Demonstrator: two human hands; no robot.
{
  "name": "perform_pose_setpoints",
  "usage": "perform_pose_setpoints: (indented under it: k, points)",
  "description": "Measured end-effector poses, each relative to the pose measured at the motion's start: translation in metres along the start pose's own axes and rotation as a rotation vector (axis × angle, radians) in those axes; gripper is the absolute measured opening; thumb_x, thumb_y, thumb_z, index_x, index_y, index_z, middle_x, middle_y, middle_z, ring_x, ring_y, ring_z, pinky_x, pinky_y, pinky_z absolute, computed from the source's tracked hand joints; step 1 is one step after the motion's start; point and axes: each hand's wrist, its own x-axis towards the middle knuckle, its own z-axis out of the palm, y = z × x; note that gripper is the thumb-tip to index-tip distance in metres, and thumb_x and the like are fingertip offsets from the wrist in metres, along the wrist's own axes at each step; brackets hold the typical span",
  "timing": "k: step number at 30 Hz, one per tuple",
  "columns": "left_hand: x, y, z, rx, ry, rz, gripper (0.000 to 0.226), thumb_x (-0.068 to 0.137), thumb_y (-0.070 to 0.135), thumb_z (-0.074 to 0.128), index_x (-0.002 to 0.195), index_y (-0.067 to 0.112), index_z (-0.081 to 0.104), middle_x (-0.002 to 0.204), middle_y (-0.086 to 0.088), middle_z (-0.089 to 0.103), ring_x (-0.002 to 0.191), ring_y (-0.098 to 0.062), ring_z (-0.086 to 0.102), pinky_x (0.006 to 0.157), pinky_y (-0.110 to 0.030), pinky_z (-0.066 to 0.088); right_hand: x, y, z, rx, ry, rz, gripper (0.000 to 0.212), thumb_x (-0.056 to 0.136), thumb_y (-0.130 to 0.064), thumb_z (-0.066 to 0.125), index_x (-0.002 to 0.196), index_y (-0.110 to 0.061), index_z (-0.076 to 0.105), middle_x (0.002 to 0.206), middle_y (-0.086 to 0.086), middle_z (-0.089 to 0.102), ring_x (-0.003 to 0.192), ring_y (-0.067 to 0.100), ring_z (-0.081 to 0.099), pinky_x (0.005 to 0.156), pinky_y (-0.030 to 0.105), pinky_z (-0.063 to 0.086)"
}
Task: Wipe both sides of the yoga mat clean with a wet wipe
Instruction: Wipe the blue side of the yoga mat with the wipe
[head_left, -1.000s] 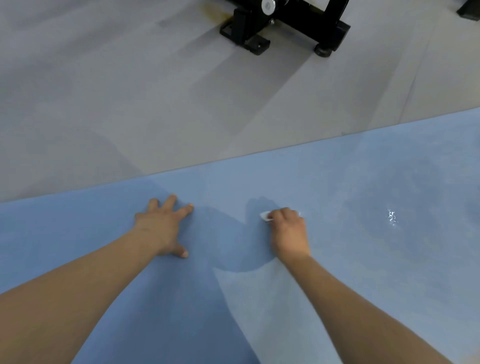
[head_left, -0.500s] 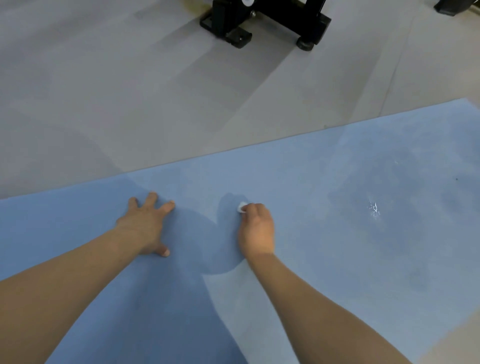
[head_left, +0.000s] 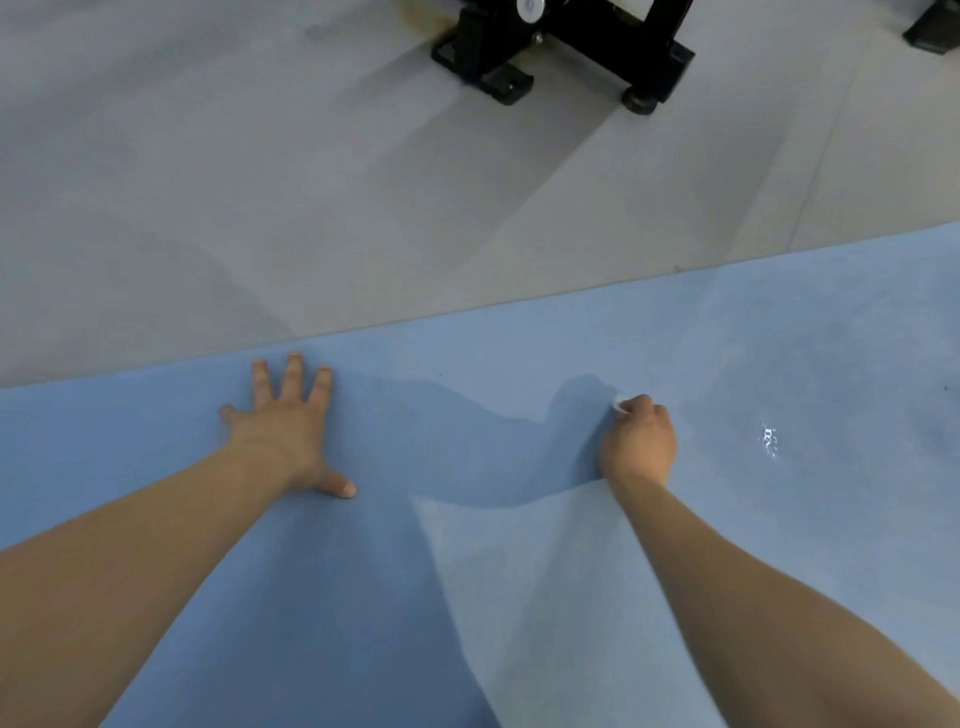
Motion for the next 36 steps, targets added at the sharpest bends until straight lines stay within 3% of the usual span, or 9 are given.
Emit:
perform_pose_setpoints:
  k: [7, 12, 14, 18, 22, 26, 30, 34, 36]
  points:
    - [0.015, -0.005, 0.000, -0.174, -0.136, -0.002, 0.163, 0.041, 0.078, 0.086, 0.148, 0.044, -0.033, 0.151, 0.008, -0.048, 0.147, -0.040, -0.030, 0.108, -0.072, 0.030, -0.129, -0.157, 0.067, 0.182, -0.150, -0.619, 0.026, 0.062, 0.001, 0.061, 0.087, -0.007, 0.065, 0.078, 0.015, 0.061, 0.067, 0.035, 0.059, 0.062, 0.034, 0.051]
    - [0.031, -0.017, 0.005, -0.148, -0.134, 0.039, 0.158, 0.042, 0.082, 0.081, 0.149, 0.045, -0.030, 0.154, 0.004, -0.045, 0.146, -0.046, -0.028, 0.116, -0.065, 0.024, -0.107, -0.148, 0.063, 0.128, -0.220, -0.944, 0.018, 0.077, -0.009, 0.058, 0.093, -0.011, 0.066, 0.083, 0.011, 0.061, 0.074, 0.033, 0.060, 0.067, 0.035, 0.050]
    - [0.036, -0.021, 0.007, -0.134, -0.132, 0.048, 0.155, 0.046, 0.082, 0.079, 0.150, 0.044, -0.029, 0.156, 0.001, -0.041, 0.146, -0.048, -0.026, 0.117, -0.063, 0.023, -0.061, -0.117, 0.053, 0.101, -0.134, -0.889, 0.027, 0.081, -0.017, 0.048, 0.094, -0.010, 0.070, 0.081, 0.014, 0.064, 0.073, 0.034, 0.063, 0.067, 0.035, 0.052]
    - [0.036, -0.019, 0.009, -0.139, -0.127, 0.049, 0.153, 0.049, 0.078, 0.081, 0.150, 0.044, -0.029, 0.156, 0.002, -0.042, 0.146, -0.048, -0.027, 0.117, -0.064, 0.023, 0.018, -0.051, 0.025, -0.016, -0.006, -0.423, 0.022, 0.081, -0.008, 0.048, 0.088, 0.000, 0.067, 0.085, 0.025, 0.060, 0.074, 0.043, 0.061, 0.067, 0.045, 0.052]
    - [0.029, -0.014, 0.005, -0.185, -0.147, 0.030, 0.151, 0.055, 0.069, 0.086, 0.150, 0.044, -0.027, 0.157, 0.007, -0.040, 0.146, -0.046, -0.027, 0.111, -0.067, 0.031, 0.010, -0.070, 0.031, 0.022, -0.010, -0.173, 0.025, 0.082, 0.003, 0.048, 0.100, 0.002, 0.065, 0.095, 0.026, 0.060, 0.085, 0.045, 0.059, 0.077, 0.044, 0.045]
    - [0.026, -0.014, -0.001, -0.212, -0.165, 0.023, 0.150, 0.055, 0.065, 0.089, 0.150, 0.047, -0.026, 0.156, 0.011, -0.042, 0.147, -0.042, -0.029, 0.107, -0.072, 0.032, -0.071, -0.149, 0.069, 0.165, -0.022, -0.441, 0.022, 0.067, 0.000, 0.052, 0.083, -0.005, 0.066, 0.076, 0.017, 0.061, 0.068, 0.038, 0.061, 0.064, 0.039, 0.051]
    - [0.026, -0.014, 0.000, -0.190, -0.166, 0.016, 0.154, 0.051, 0.068, 0.088, 0.147, 0.048, -0.031, 0.154, 0.012, -0.044, 0.147, -0.042, -0.030, 0.107, -0.072, 0.033, -0.133, -0.208, 0.089, 0.212, -0.183, -0.730, 0.028, 0.066, -0.002, 0.062, 0.092, -0.011, 0.066, 0.083, 0.009, 0.061, 0.074, 0.031, 0.059, 0.070, 0.035, 0.050]
    - [0.025, -0.014, -0.001, -0.200, -0.160, 0.011, 0.152, 0.052, 0.067, 0.088, 0.148, 0.050, -0.028, 0.154, 0.014, -0.044, 0.147, -0.041, -0.029, 0.106, -0.073, 0.033, -0.078, -0.177, 0.083, 0.104, -0.188, -0.995, 0.019, 0.077, -0.011, 0.051, 0.089, -0.013, 0.066, 0.082, 0.010, 0.061, 0.074, 0.032, 0.060, 0.070, 0.037, 0.038]
    - [0.024, -0.014, -0.002, -0.203, -0.154, 0.000, 0.151, 0.053, 0.066, 0.089, 0.149, 0.050, -0.026, 0.154, 0.014, -0.044, 0.148, -0.040, -0.028, 0.105, -0.073, 0.034, -0.027, -0.145, 0.074, 0.087, -0.094, -0.898, 0.026, 0.081, -0.017, 0.045, 0.088, -0.008, 0.068, 0.080, 0.016, 0.062, 0.071, 0.037, 0.062, 0.066, 0.040, 0.046]
